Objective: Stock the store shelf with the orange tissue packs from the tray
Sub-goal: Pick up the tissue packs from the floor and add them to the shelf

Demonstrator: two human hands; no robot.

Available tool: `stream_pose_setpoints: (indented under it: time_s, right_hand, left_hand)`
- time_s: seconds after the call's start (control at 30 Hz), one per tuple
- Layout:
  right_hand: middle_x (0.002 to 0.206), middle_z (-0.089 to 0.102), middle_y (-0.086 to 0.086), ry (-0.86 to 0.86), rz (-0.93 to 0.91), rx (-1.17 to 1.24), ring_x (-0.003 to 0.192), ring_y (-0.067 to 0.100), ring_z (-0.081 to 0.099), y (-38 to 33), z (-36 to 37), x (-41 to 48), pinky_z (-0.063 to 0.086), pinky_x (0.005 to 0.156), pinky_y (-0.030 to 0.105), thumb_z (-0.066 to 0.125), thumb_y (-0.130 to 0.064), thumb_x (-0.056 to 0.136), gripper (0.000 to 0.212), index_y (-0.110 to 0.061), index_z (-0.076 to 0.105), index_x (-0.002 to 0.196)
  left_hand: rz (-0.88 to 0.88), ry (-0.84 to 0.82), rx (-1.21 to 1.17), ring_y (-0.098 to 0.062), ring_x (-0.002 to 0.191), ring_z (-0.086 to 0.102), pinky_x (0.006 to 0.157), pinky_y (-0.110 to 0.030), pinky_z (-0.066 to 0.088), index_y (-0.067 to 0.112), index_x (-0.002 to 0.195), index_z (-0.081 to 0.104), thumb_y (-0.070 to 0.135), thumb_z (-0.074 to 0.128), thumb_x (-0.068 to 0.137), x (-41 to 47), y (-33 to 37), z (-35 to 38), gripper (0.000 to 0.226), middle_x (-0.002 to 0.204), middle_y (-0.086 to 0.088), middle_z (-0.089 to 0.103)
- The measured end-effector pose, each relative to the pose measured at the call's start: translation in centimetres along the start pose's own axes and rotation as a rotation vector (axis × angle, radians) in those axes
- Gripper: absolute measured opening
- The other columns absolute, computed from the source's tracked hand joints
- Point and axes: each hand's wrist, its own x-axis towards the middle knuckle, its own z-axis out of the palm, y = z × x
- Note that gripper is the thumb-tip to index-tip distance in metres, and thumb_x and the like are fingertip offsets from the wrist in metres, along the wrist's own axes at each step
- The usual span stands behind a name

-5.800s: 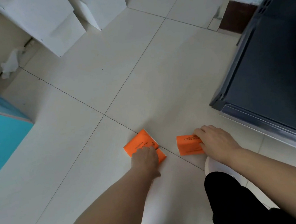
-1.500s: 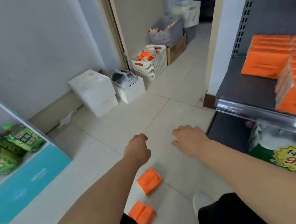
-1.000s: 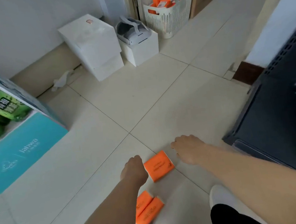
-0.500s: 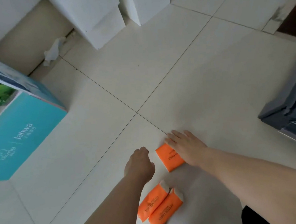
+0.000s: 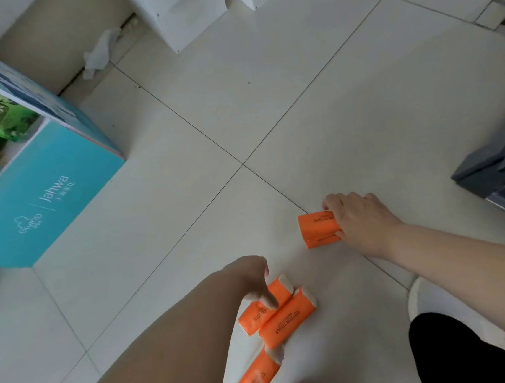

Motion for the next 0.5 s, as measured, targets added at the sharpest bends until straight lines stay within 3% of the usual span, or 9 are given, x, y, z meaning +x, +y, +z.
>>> stream_pose_setpoints:
  time_s: [0.07,0.23,0.33,0.5]
  right_hand:
    - [0.121,0.049,-0.002,-0.012,0.015,0.052,0.107,0.022,0.052,0.8,-0.1,-1.3,0.037,0.085,0.035,0.049,-0.021,0.089,0.045,-0.022,0.033,0.132]
    - [0.11,0.056,0.001,-0.079,0.025,0.066,0.094,0.023,0.059,1.9,0.0,-2.8,0.036,0.079,0.03,0.051,-0.025,0.085,0.029,-0.019,0.043,0.113]
    - [0.112,0.056,0.002,-0.103,0.021,0.152,0.096,0.026,0.059,1.7,-0.4,-2.9,0.042,0.076,0.033,0.052,-0.022,0.086,0.03,-0.018,0.042,0.114]
    - [0.122,0.052,0.001,-0.122,-0.047,0.236,0.11,0.025,0.052,1.0,-0.3,-3.0,0.043,0.088,0.035,0.055,-0.027,0.09,0.042,-0.02,0.039,0.128]
  left_hand:
    - [-0.008,-0.039,0.114,-0.025,0.112,0.056,0.092,-0.037,0.05,0.015,0.128,0.049,0.045,0.081,0.066,-0.1,0.6,0.5,0.075,0.124,-0.003,0.058]
    - [-0.03,-0.023,0.323,-0.026,0.1,0.062,0.072,-0.031,0.048,0.011,0.116,0.056,0.04,0.076,0.075,-0.1,1.9,1.6,0.054,0.111,-0.006,0.064]
    - [-0.056,0.067,0.321,-0.025,0.101,0.061,0.07,-0.03,0.046,0.01,0.117,0.056,0.026,0.063,0.085,-0.1,1.8,1.1,0.036,0.114,-0.007,0.062]
    - [-0.1,0.098,0.338,-0.024,0.099,0.062,0.07,-0.03,0.048,0.009,0.114,0.056,0.027,0.067,0.082,0.5,1.7,1.1,0.038,0.107,-0.005,0.062]
